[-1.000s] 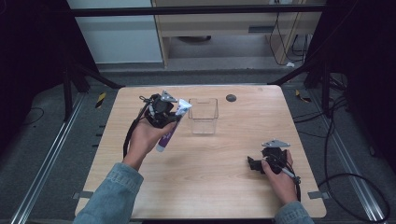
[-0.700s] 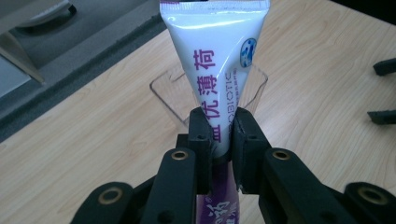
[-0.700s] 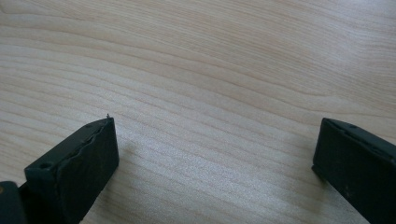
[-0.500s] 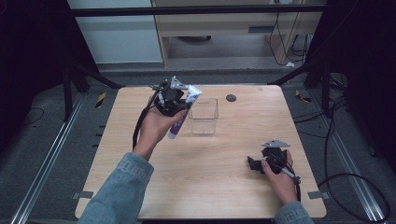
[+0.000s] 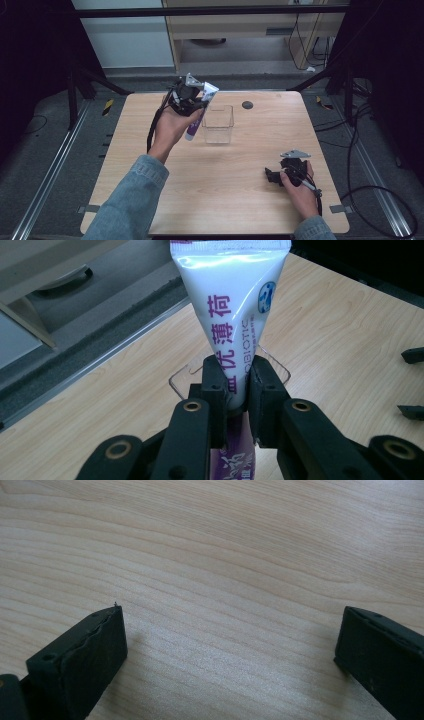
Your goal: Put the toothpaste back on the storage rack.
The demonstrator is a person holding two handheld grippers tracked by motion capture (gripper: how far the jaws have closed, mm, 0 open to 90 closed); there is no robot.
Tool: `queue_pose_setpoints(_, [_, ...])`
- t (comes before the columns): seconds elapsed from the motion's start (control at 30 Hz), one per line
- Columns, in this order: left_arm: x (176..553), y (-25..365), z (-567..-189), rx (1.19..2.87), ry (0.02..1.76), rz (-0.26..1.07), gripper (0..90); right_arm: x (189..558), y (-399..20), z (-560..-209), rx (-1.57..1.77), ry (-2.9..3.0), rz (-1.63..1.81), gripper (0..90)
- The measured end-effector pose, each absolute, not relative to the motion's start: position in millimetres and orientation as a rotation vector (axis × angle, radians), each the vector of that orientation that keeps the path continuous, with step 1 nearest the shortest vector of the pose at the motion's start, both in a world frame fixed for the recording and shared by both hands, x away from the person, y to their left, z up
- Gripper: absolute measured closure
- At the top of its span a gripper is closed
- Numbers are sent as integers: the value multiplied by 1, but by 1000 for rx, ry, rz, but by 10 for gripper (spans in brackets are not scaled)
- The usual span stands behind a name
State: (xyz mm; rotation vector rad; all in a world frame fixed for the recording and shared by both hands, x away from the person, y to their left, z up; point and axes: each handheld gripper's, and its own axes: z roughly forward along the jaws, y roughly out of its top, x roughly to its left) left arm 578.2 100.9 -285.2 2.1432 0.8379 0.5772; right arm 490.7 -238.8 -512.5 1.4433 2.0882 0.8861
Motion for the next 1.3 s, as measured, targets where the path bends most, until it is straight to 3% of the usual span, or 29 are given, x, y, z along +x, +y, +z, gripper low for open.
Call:
queue_pose_setpoints(0.13, [581,98,-282,2115,828,538,794,491,-239,-513,1427,2089,882,4])
queue_pose_setpoints(1.3, [609,61,-266,2034,822,636,794,491,-239,-513,1436,2084,892,4])
